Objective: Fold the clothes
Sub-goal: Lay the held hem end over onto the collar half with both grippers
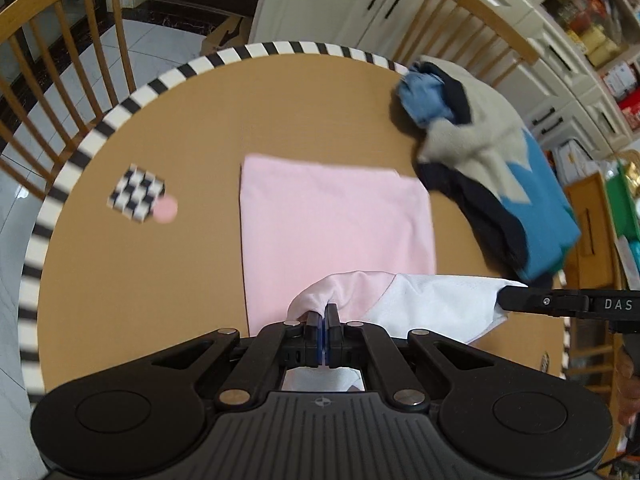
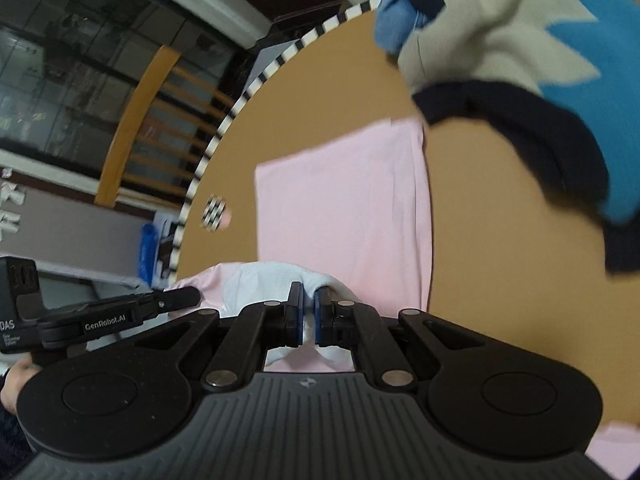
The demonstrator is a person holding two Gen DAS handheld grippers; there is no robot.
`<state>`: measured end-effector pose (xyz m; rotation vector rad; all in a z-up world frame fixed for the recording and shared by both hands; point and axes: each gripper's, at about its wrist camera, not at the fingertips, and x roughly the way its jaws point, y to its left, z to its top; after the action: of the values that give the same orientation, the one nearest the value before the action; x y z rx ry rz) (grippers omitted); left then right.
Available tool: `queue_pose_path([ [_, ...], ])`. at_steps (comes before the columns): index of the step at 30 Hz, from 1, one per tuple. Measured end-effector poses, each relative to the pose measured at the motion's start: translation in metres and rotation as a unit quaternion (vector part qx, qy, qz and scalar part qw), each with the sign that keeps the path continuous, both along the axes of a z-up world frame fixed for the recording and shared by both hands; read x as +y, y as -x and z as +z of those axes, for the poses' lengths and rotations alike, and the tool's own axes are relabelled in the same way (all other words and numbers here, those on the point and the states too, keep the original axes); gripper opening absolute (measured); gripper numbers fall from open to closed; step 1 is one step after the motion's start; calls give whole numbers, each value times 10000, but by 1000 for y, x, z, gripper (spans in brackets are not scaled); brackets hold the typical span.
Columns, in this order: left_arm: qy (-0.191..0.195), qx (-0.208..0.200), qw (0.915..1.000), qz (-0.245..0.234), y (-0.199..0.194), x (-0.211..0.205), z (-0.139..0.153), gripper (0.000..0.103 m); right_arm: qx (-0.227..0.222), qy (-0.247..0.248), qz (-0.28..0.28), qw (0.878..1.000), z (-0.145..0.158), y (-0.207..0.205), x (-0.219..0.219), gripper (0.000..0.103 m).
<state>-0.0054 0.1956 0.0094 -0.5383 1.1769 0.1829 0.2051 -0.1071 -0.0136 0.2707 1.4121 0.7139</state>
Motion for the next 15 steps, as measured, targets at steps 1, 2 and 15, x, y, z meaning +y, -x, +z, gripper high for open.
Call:
queue_pose_path([
  [1,8,38,10000,35,-10,7,-6,1,5,52,-55,10000,-5,-10,4,5],
  [2,59,92,9999,82,-20,13,-13,1,8,110,-111,9999,-11,-20,8,5],
  [15,173,617,9976,260,-93,48,-84,1,406,562,-535,9962,-77,-82,36,5],
])
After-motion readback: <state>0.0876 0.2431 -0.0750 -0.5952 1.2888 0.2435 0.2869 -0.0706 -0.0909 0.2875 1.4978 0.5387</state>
